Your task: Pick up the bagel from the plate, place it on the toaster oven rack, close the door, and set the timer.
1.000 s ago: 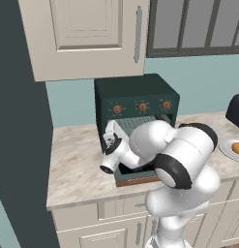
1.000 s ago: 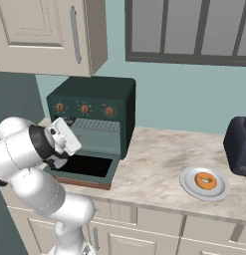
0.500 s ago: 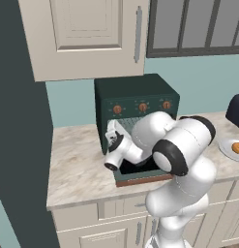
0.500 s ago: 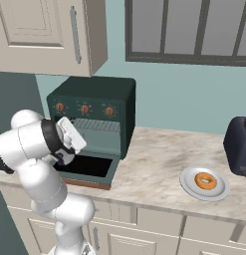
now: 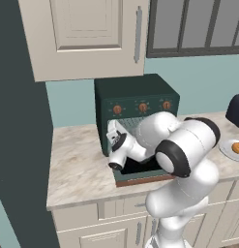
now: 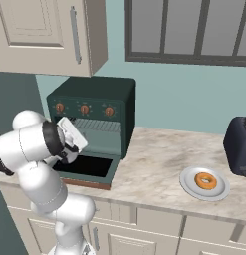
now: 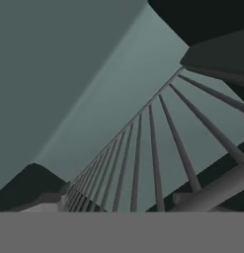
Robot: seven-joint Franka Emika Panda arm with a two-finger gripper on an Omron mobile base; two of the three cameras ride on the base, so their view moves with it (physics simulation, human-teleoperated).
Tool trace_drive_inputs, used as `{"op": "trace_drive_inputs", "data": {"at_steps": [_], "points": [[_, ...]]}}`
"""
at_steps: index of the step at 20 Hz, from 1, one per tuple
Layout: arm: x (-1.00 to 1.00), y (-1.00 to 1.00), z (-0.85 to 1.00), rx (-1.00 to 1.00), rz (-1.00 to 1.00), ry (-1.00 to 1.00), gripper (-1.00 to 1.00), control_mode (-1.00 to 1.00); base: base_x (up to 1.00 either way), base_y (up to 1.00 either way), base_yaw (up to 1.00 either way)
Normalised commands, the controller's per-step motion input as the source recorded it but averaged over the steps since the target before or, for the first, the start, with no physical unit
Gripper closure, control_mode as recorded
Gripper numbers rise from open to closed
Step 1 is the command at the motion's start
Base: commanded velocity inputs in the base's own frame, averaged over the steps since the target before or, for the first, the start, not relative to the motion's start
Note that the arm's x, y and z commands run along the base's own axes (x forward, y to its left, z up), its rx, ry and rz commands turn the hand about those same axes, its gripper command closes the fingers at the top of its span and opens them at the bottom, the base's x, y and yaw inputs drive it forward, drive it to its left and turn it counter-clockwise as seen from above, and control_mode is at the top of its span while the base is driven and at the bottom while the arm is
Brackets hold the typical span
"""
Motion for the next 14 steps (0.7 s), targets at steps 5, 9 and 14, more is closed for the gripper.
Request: {"op": "trace_drive_inputs", "data": {"at_steps": [5,9,14], "points": [[0.05,0.14,-0.01,-0.02,0.00,0.15,1.00,-1.00,0.00,0.00,0.00],[0.00,0.10,0.00,0.00,0.00,0.22,1.00,-1.00,0.00,0.00,0.00],[-0.02,0.10,0.00,0.00,0.00,0.26,1.00,-1.00,0.00,0.00,0.00]]}}
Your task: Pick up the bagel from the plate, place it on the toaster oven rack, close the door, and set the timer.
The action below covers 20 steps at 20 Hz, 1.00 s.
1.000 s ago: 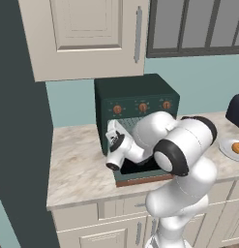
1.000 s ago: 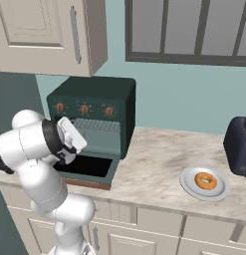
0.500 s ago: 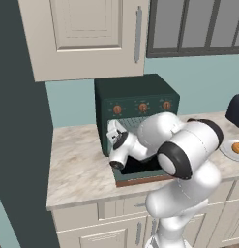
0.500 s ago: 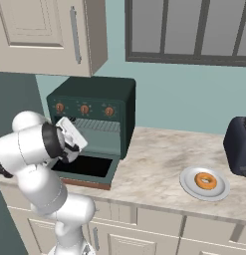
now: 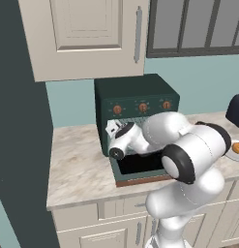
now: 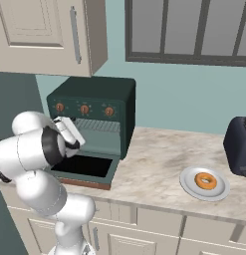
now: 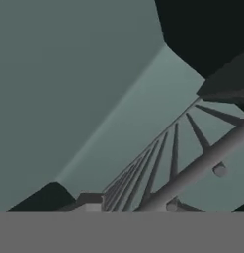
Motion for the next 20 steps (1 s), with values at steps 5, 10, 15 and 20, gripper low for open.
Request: {"op": "trace_drive_inputs", "data": {"at_steps": [5,10,15,20], "points": [[-0.30,0.03,0.00,0.00,0.00,0.27,1.00,-1.00,0.00,0.00,0.00],[-0.56,0.00,-0.09,0.00,0.00,0.28,1.00,-1.00,0.00,0.00,0.00],[-0.67,0.00,-0.13,0.00,0.00,0.31,1.00,-1.00,0.00,0.00,0.00],[-0.67,0.00,-0.08,0.00,0.00,0.39,1.00,-1.00,0.00,0.00,0.00]]}}
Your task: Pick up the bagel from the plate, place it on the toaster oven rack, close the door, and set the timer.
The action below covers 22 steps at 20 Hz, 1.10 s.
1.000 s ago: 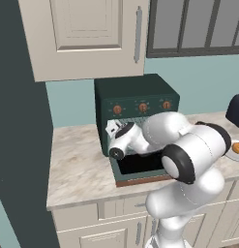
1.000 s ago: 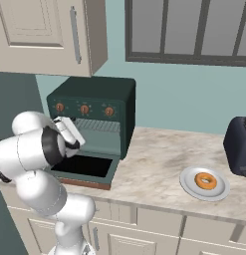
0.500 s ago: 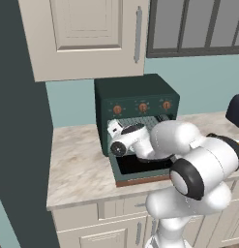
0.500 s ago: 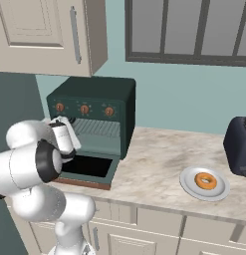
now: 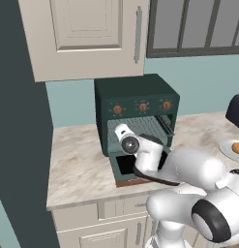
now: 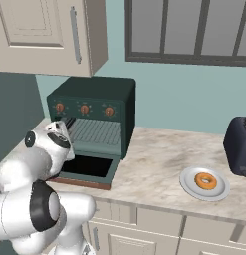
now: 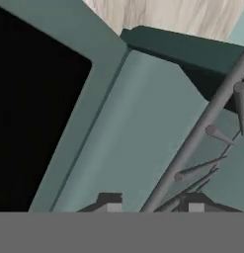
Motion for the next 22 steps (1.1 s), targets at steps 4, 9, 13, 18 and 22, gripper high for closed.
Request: {"op": "trace_drive_inputs", "data": {"at_steps": [4,9,13,18,22], "points": [[-0.61,0.00,-0.03,0.00,0.00,0.49,1.00,-1.00,0.00,0.00,0.00],[-0.68,0.01,-0.09,0.00,0.00,0.50,1.00,-1.00,0.00,0.00,0.00],[-0.39,0.11,-0.02,0.00,0.00,0.47,-1.00,-1.00,0.00,0.00,0.00],[-0.17,0.07,0.41,-0.01,0.00,0.21,-1.00,-1.00,0.00,0.00,0.00],[-0.46,0.00,0.71,0.00,-0.03,-0.01,-1.00,-1.00,0.00,0.00,0.00]]}}
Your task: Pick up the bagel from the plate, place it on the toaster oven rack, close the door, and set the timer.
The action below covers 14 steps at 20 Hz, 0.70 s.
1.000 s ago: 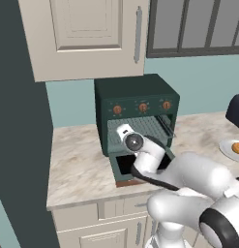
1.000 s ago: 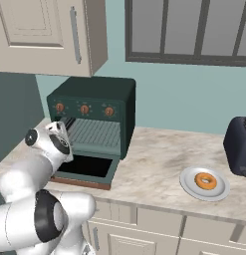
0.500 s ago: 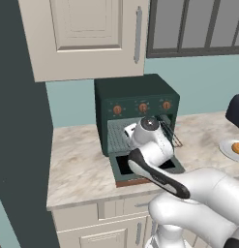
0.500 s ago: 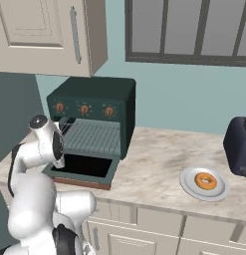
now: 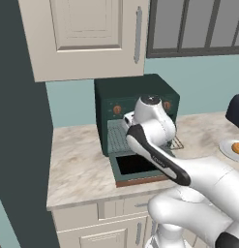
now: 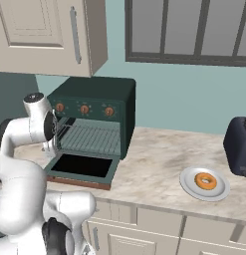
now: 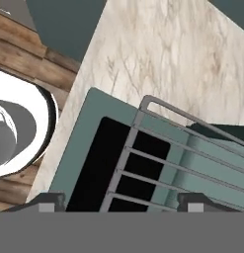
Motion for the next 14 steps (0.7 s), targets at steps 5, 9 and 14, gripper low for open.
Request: {"op": "trace_drive_inputs", "data": {"at_steps": [5,9,14], "points": [[-0.53,-0.22,0.35,0.00,-0.18,-0.04,-1.00,-1.00,0.00,0.00,0.00],[-0.42,-0.67,0.03,0.04,-0.33,0.00,-1.00,-1.00,0.00,0.00,0.00],[-0.05,-0.98,0.00,0.09,-0.45,0.00,-1.00,-1.00,0.00,0.00,0.00]]}}
